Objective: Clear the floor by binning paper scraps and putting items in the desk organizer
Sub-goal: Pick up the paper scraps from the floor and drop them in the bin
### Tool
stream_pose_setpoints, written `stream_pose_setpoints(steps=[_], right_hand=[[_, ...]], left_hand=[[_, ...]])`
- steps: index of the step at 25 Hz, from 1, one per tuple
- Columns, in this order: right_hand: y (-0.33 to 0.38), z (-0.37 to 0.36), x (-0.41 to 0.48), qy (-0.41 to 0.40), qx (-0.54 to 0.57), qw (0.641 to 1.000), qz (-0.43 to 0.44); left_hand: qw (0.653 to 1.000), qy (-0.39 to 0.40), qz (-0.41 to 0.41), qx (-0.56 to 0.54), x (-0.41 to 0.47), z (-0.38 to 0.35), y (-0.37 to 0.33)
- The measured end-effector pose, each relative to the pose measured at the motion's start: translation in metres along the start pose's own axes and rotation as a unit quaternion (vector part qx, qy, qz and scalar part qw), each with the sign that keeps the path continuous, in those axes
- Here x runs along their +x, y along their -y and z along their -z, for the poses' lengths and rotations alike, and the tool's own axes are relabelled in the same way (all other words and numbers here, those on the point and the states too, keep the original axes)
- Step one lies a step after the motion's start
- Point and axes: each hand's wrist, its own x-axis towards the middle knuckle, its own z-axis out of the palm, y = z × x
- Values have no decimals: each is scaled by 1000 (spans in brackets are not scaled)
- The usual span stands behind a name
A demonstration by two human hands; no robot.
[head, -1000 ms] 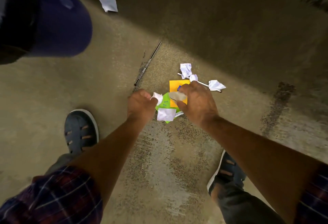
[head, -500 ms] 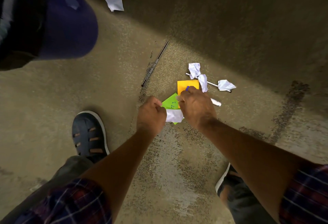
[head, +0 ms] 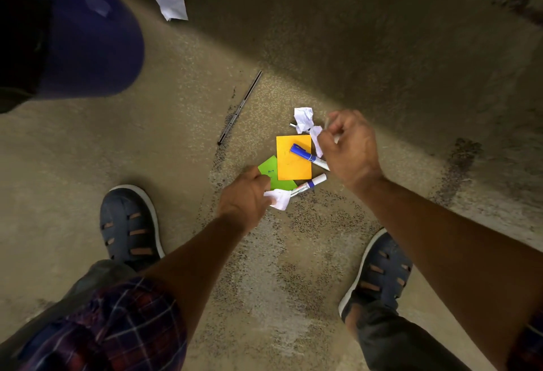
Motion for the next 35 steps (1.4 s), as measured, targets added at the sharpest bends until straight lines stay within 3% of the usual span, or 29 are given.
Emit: stream_pose_setpoints(steps=[6, 13, 17, 21, 24, 27, 31, 35], right_hand=[[-23, 11, 5, -36, 18, 995, -89], [-52, 33, 7, -19, -45, 992, -114], [-68, 50, 8, 19, -112, 986, -120], [-79, 51, 8, 122, -149, 973, -130], [-86, 41, 8, 127, -177, 970, -104], [-89, 31, 12, 131, -181, 968, -114], [-91, 25, 17, 154, -202, 956, -144], [-94, 29, 15, 116, -133, 975, -138]], left_hand=[[959, -117, 66, -249, 5, 27, -3], [942, -225, 81, -234, 49, 64, -40], [951, -204, 124, -198, 85, 71, -61], [965, -150, 178, -123, 114, 57, -75], [965, -124, 205, -110, 124, 48, -84], [960, -130, 183, -167, 131, 48, -88], [903, -193, 167, -347, 130, 58, -86], [892, -199, 138, -381, 127, 64, -78]])
